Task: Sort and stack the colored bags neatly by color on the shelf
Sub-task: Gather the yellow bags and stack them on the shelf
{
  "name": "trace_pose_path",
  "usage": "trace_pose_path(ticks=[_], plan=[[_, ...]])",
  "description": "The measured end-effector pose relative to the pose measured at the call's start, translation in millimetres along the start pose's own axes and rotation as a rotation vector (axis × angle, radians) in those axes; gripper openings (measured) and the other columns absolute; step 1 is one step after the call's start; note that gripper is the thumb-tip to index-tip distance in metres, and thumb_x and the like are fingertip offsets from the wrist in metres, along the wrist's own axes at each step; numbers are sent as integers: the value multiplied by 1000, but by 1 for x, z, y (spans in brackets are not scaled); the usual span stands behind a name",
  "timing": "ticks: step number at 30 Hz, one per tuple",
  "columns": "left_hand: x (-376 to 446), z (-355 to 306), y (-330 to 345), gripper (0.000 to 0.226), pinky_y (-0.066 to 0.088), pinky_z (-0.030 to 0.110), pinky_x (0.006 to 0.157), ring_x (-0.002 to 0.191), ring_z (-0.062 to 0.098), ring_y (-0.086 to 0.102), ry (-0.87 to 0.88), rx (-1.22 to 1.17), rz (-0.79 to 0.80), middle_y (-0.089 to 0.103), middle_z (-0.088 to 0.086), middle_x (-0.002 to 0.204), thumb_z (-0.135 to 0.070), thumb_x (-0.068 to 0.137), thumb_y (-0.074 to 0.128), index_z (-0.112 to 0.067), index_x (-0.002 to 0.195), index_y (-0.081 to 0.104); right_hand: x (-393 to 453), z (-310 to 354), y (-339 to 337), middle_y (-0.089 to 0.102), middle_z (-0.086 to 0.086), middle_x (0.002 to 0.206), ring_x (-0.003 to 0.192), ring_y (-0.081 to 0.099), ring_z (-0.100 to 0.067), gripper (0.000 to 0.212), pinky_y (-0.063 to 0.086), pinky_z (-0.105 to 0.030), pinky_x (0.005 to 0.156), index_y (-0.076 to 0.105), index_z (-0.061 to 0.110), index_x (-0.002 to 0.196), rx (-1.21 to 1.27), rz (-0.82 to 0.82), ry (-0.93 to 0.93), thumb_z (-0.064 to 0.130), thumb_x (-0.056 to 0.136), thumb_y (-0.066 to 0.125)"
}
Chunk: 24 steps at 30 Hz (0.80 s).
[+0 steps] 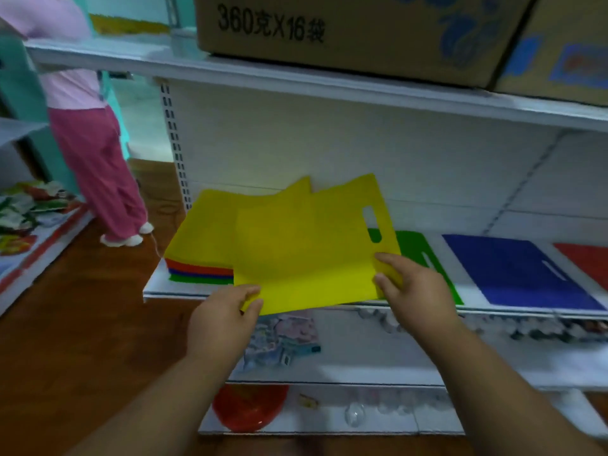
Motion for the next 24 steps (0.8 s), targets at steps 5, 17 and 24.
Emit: trace_pose_path(ticks=[5, 17, 24], plan=[[-7, -55, 30, 32, 41, 37, 99, 139, 22, 40, 108, -79, 56, 47, 7, 148, -37, 96, 60, -30, 127, 65, -40, -55, -42, 66, -4, 126, 106, 65, -27, 38, 52, -37, 87, 60, 26, 133, 28, -137, 145, 30, 94, 63], [-88, -277, 182, 27, 48, 34, 76, 97, 30, 63, 567, -123, 238, 67, 7, 108, -28, 92, 64, -26, 118, 71, -185, -277, -174, 64, -2, 130, 119, 59, -25, 39, 48, -39, 96, 59, 25, 135, 33, -397, 477, 28, 96, 61], [-178, -443, 296, 29, 49, 35, 74, 95, 30, 63, 734, -156, 317, 68, 7, 109, -21, 90, 68, -24, 118, 71, -285, -434, -276, 67, 2, 126, 116, 61, -19, 37, 39, -21, 83, 62, 28, 131, -34, -517, 668, 26, 94, 63]])
Point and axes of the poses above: each hand's wrist, its own x-axis towards the middle knuckle, its own y-axis out of the palm, z = x × y, the point moved 8 cm from there along x, towards the middle knuckle
